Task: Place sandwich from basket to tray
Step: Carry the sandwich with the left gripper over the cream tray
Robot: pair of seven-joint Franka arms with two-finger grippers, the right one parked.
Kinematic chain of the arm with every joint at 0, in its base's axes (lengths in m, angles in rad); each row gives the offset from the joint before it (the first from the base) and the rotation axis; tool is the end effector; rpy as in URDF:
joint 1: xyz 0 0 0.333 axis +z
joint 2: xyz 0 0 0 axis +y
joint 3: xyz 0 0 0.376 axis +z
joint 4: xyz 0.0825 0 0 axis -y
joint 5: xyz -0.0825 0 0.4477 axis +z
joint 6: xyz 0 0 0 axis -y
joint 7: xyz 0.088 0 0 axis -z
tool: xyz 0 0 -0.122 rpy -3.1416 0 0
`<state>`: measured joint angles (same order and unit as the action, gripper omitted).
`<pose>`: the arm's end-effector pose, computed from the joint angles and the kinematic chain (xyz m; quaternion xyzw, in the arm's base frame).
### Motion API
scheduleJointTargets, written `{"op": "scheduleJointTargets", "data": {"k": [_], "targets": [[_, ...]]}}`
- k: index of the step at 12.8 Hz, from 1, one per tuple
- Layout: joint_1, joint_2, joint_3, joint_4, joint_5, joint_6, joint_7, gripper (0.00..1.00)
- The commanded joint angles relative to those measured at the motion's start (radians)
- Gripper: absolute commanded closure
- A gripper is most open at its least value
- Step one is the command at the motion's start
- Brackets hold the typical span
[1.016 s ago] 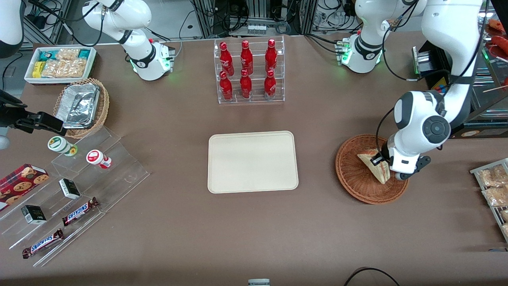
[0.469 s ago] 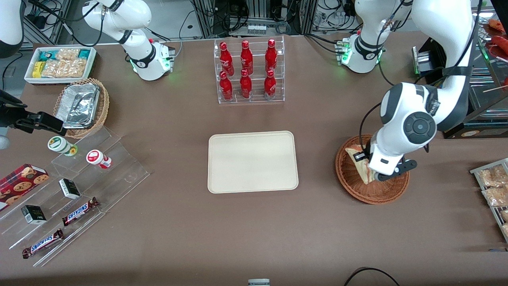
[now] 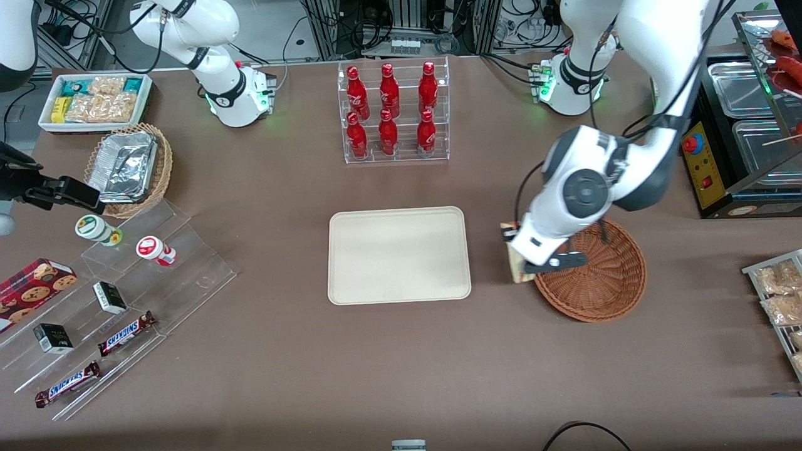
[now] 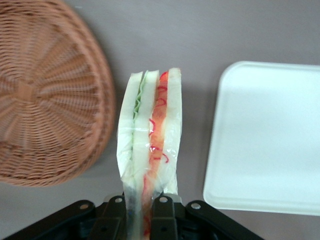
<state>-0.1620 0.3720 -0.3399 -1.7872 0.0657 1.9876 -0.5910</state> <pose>0.6219 -0.3158 0.3512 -0.9961 -0.0351 0.0805 0.0110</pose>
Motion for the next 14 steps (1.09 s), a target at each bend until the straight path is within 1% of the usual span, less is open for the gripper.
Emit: {"op": "scheduleJointTargets", "data": {"k": [1, 2, 5, 8, 10, 14], "targets": [[-0.101, 0.134, -0.010, 0.155, 0.071, -0.027, -0.097, 1.00], [-0.132, 0.157, -0.010, 0.179, 0.088, -0.027, -0.121, 1.00], [-0.207, 0.234, -0.010, 0.270, 0.086, -0.024, -0.145, 1.00], [-0.286, 0.347, -0.010, 0.379, 0.083, -0.015, -0.229, 1.00], [-0.338, 0.418, -0.007, 0.477, 0.085, -0.016, -0.295, 1.00], [-0.401, 0.462, 0.001, 0.525, 0.088, -0.016, -0.374, 1.00]]}}
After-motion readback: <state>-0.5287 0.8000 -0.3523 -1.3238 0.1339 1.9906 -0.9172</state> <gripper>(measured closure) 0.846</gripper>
